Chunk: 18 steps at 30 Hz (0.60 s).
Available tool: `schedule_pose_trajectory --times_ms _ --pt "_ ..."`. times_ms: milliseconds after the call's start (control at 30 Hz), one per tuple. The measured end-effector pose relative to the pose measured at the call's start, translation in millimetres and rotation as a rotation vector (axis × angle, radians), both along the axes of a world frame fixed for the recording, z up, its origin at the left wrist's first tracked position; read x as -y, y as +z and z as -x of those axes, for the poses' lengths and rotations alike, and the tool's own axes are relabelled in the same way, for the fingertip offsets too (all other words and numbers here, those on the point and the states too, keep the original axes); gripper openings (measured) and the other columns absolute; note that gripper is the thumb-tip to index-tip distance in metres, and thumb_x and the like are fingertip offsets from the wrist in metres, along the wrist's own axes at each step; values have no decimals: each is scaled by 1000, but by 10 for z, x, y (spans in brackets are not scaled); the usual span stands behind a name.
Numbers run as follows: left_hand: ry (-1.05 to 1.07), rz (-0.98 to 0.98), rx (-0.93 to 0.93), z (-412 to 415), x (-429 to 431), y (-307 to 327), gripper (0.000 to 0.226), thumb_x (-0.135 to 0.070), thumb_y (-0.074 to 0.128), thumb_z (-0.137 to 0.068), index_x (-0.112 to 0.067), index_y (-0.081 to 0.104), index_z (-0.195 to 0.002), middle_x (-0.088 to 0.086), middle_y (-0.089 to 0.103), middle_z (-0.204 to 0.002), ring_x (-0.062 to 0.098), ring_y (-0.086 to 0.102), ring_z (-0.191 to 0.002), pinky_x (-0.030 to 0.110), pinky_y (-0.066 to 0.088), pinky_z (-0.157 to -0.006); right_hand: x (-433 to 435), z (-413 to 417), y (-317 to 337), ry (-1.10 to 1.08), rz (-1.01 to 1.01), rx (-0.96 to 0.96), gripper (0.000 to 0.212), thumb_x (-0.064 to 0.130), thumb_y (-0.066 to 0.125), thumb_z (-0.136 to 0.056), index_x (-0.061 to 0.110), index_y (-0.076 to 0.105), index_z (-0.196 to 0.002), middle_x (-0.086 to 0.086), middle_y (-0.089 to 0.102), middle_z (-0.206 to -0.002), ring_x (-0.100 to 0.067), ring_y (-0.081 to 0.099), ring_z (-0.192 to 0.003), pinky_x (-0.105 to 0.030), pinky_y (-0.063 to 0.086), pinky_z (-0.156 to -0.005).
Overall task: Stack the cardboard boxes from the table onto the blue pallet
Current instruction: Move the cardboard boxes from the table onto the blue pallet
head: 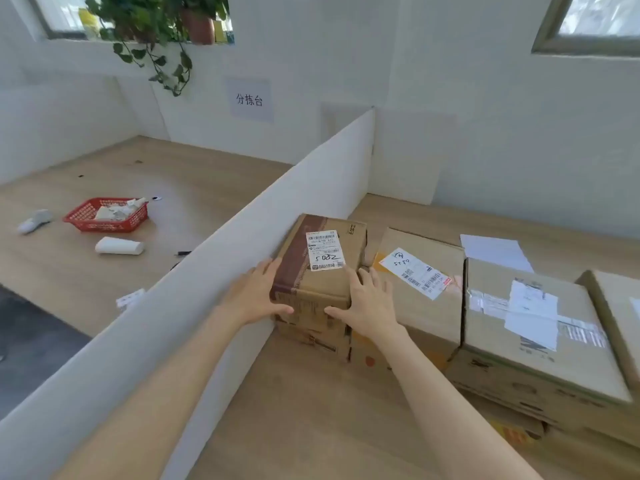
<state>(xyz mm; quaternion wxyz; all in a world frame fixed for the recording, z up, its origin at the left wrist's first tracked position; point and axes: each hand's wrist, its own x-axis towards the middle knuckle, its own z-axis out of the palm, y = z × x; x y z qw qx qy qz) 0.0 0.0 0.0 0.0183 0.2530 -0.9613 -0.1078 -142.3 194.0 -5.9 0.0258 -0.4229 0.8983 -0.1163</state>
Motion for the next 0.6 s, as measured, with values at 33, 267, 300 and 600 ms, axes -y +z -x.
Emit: schedule_pose_trajectory --times_ms 33,267,300,600 --pt "-14 -17 4 15 46 -24 116 -68 69 -67 -22 6 -153 3 17 -158 26 33 -138 45 39 -106 33 -26 -3 -20 -26 -17 94 70 52 -82 26 10 -153 -12 26 -156 -31 5 -148 -52 11 -116" --pt "-36 -92 26 217 225 -81 121 -59 76 -66 -25 -1 -153 5 2 -161 28 25 -143 41 34 -108 228 -57 -117 -112 -94 -57 100 69 57 -79 27 5 -153 -15 32 -154 -34 0 -149 -56 0 -117" --pt "-35 -116 27 241 262 -96 122 -58 77 -65 -26 -1 -153 6 3 -161 27 24 -144 42 34 -108 250 -57 -128 -121 -92 -57 101 70 57 -78 27 4 -153 -15 32 -153 -34 0 -149 -57 0 -117" --pt "-100 -243 -12 388 441 -286 131 -60 83 -51 -39 1 -151 5 17 -153 27 37 -135 43 42 -103 388 -33 -197 -157 -123 -86 115 74 62 -69 30 -4 -153 -19 32 -153 -35 -4 -148 -60 -6 -113"
